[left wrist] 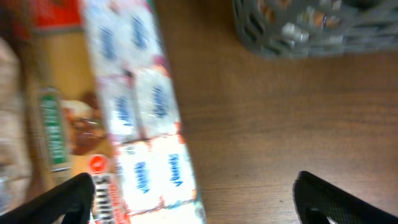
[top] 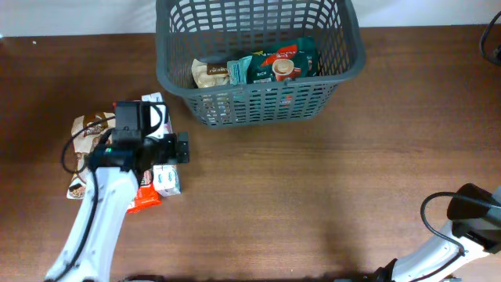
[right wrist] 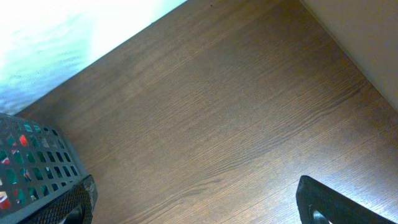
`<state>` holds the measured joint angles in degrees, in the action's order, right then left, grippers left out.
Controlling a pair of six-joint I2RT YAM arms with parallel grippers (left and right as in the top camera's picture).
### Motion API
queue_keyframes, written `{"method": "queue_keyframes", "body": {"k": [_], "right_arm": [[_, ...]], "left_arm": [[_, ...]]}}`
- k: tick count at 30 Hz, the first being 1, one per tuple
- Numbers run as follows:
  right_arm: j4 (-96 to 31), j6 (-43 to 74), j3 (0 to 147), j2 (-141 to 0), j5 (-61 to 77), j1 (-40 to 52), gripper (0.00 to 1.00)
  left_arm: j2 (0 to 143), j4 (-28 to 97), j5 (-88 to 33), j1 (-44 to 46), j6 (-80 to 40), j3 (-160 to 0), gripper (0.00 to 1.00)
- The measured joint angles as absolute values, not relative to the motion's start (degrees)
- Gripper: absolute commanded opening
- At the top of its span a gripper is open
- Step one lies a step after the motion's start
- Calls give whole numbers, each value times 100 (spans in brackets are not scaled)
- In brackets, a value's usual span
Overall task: Pack container
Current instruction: 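Move the left gripper to the white Kleenex pack and grasp it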
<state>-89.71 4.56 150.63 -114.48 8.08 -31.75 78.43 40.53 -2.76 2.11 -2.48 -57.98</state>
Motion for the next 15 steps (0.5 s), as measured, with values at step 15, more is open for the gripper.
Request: {"method": "queue_keyframes", "body": {"k": [15], "right_arm": [[-8971, 456, 15063, -11448, 808, -3175, 99]], "left_arm": [[9172, 3962, 222, 211, -1192, -5798, 99]]}}
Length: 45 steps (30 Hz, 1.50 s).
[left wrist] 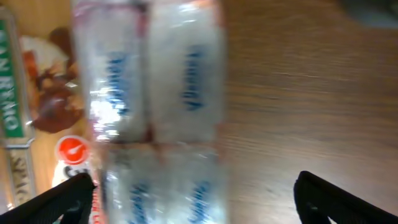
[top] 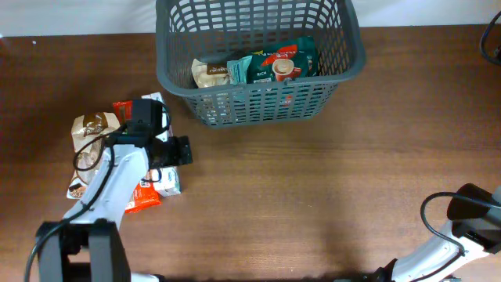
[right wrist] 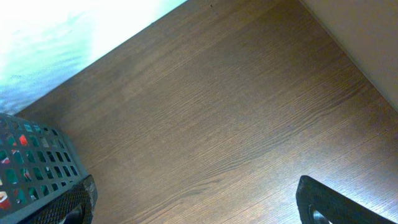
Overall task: Pack container
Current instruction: 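Move the left gripper to the white Kleenex pack and grasp it, then lift the Kleenex pack with the left gripper and drop it into the basket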
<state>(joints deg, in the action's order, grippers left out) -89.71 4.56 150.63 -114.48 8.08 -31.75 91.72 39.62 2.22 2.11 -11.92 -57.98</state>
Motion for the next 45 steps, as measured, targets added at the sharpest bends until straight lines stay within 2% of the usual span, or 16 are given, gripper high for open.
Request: {"method": "queue_keyframes", "body": {"k": [3, 4, 7, 9, 12, 24, 35, 40, 45], "right_arm": [[-8971, 458, 15063, -11448, 808, -3175, 99], [-8971, 456, 15063, -11448, 808, -3175, 99], [-8971, 454, 15063, -11448, 808, -3175, 99], [-8971, 458, 15065, -11448, 808, -3175, 99], [-8971, 460, 15063, -11448, 808, -3175, 99], [-8971, 456, 15063, -11448, 808, -3175, 99], [-8971, 456, 15063, -11450, 808, -3175, 99], [-8971, 454, 15065, -11450, 808, -3175, 99], [-8971, 456, 15065, -11450, 808, -3175, 99]], "left_arm": [[9251, 3959, 530, 211, -1339, -5798, 98], [9262, 3955, 622, 211, -1385, -5798, 94], [9341, 3916, 799, 211, -1505, -5798, 54], [9454, 3887, 843, 211, -1570, -5798, 24], [9585, 3837, 840, 213, -1636, -5826, 2], [9494, 3970, 709, 8, -1658, -6173, 2], [8079, 3966, 733, -532, -1378, -8073, 2], [7918, 3874, 729, -215, -298, -8871, 2], [7856, 3168, 596, 956, 2187, -9358, 2]]}}
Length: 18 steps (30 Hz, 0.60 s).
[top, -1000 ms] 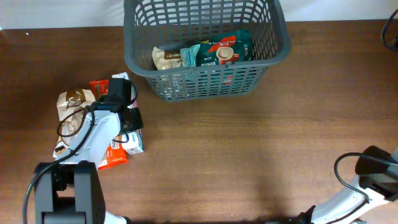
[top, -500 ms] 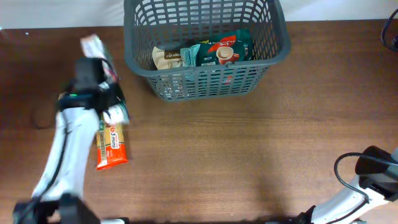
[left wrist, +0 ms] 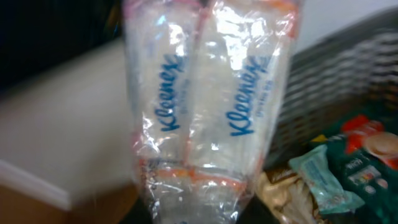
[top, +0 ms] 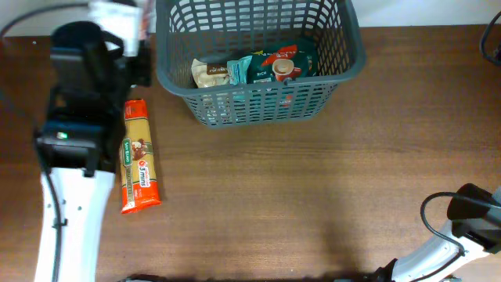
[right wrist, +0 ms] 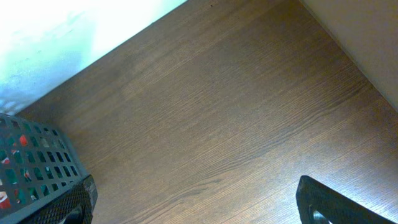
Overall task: Pack container
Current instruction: 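Lift the Kleenex pack with the left gripper and drop it into the basket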
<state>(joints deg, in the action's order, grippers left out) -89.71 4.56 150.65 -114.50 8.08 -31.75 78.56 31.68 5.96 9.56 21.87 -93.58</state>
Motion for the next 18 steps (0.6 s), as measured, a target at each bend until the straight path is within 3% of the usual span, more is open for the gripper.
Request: {"method": "queue_keyframes", "body": {"k": [10, 18], "right_arm": [[-8971, 456, 15065, -11450, 808, -3175, 99], [-8971, 458, 15065, -11450, 808, -3175, 99]], "left_arm": [[8482, 2735, 329, 2121, 5131, -9367, 2], [9793, 1940, 320, 2163, 6099, -9367, 2]]}}
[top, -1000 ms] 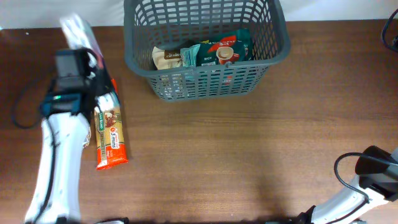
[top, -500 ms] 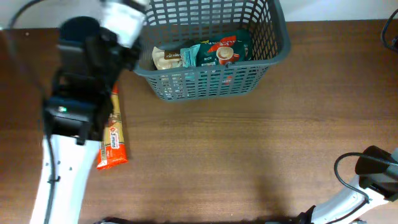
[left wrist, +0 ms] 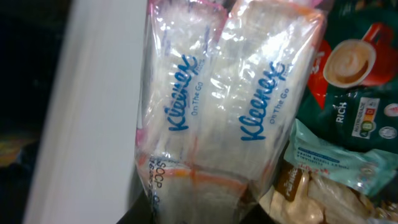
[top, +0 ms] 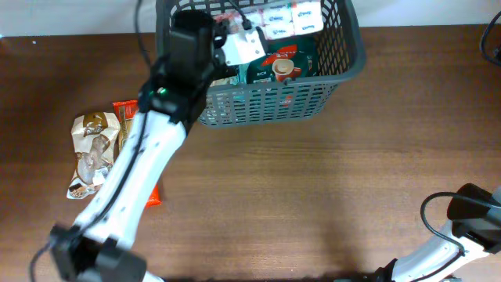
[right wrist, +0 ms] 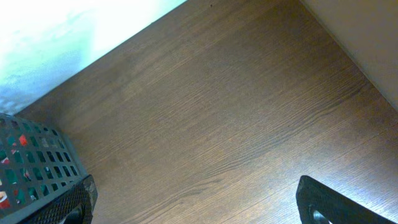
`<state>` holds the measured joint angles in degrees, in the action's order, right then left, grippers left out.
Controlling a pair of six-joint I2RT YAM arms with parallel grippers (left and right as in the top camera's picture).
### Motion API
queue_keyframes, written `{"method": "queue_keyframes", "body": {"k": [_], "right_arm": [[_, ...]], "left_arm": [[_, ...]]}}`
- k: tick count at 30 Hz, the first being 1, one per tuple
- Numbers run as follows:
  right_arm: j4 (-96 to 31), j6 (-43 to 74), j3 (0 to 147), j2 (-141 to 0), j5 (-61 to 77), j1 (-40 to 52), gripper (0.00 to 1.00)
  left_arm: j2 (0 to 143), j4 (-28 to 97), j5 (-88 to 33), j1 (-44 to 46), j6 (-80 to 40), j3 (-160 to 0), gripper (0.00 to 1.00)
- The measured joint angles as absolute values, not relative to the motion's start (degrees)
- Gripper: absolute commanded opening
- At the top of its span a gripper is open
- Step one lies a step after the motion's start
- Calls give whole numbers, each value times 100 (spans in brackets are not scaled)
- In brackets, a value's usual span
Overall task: Pack container
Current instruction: 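Lift the Kleenex pack with the left gripper and drop it into the basket, then lower the left gripper onto the spaghetti pack and grasp it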
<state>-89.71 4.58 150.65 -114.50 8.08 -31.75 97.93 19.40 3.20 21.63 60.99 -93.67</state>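
Observation:
My left gripper (top: 235, 35) is shut on a clear Kleenex tissue multipack (left wrist: 224, 106), held over the grey basket (top: 344, 59); the pack's far end (top: 290, 17) shows above the basket's back. Inside lie a green coffee pouch (top: 280, 66) and a beige snack bag (left wrist: 311, 199). On the table at left remain a tan bag (top: 90, 153) and a red-orange pasta packet (top: 123, 117), partly hidden under my arm. My right gripper (right wrist: 196, 214) stands open over bare table at the right.
The basket's corner (right wrist: 34, 168) shows at the left of the right wrist view. A black cable (top: 438, 207) loops by the right arm's base at the front right. The table's back edge meets a white wall.
My left arm has swung right from beside the basket's left wall to over the basket, still shut on the tissue pack. The tan bag is uncovered again at left. The right arm is unchanged.
My left gripper was open above the tissue pack in the pile at left. Then it stood lower, straddling the pack. Later it held the pack high by the basket's left side, and now holds it over the basket's contents. The right arm never moved.

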Motion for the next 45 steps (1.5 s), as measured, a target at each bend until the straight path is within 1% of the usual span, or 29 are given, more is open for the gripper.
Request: {"method": "queue_keyframes", "body": {"k": [6, 8, 11, 13, 14, 15, 16, 17, 19, 24, 30, 34, 37, 39, 42, 45], "right_arm": [[-8971, 458, 15063, -11450, 808, -3175, 99], [-8971, 456, 15063, -11448, 808, -3175, 99], [-8971, 456, 15063, -11450, 808, -3175, 99], [-8971, 456, 15063, -11448, 808, -3175, 99], [-8971, 454, 15063, -11450, 808, -3175, 99], [-8971, 456, 15063, -11450, 808, -3175, 99], [-8971, 456, 15063, -11450, 808, -3175, 99], [-8971, 458, 15063, -11450, 808, -3175, 99], [-8971, 456, 15063, -11450, 808, -3175, 99], [-8971, 460, 15063, -11450, 808, -3175, 99], [-8973, 456, 15063, -11450, 810, -3175, 99], [-8973, 458, 15063, -11450, 808, -3175, 99], [-8971, 456, 15063, -11450, 808, -3175, 99], [-8973, 456, 15063, -11450, 808, -3175, 99], [-8971, 456, 15065, -11450, 808, -3175, 99], [-8971, 458, 15063, -11450, 808, -3175, 99]], "left_arm": [[10547, 1629, 320, 2165, 6309, -9367, 2], [10707, 1629, 322, 2165, 6344, -9367, 7], [10836, 1629, 322, 2165, 6386, -9367, 31], [10844, 1603, 331, 2165, 6383, -9367, 41], [10844, 1538, 366, 2165, 6355, -9367, 54], [10844, 1411, 451, 2165, 6254, -9367, 75], [10844, 1330, 534, 2169, 6139, -9371, 93], [10827, 1304, 663, 2169, 5933, -9397, 99], [10770, 1310, 860, 2169, 5507, -9476, 99], [10156, 1874, 1111, 2064, 4410, -9946, 99], [8687, 3465, 1367, 1806, 3656, -10370, 99], [8143, 4873, 1653, 1522, 2633, -10490, 99], [8187, 5885, 1763, 1074, 1612, -10462, 99], [8344, 6309, 1813, 744, 937, -10302, 99], [8595, 6560, 1848, 353, 296, -9878, 99], [8801, 6578, 1750, 143, -36, -9494, 99]]}}
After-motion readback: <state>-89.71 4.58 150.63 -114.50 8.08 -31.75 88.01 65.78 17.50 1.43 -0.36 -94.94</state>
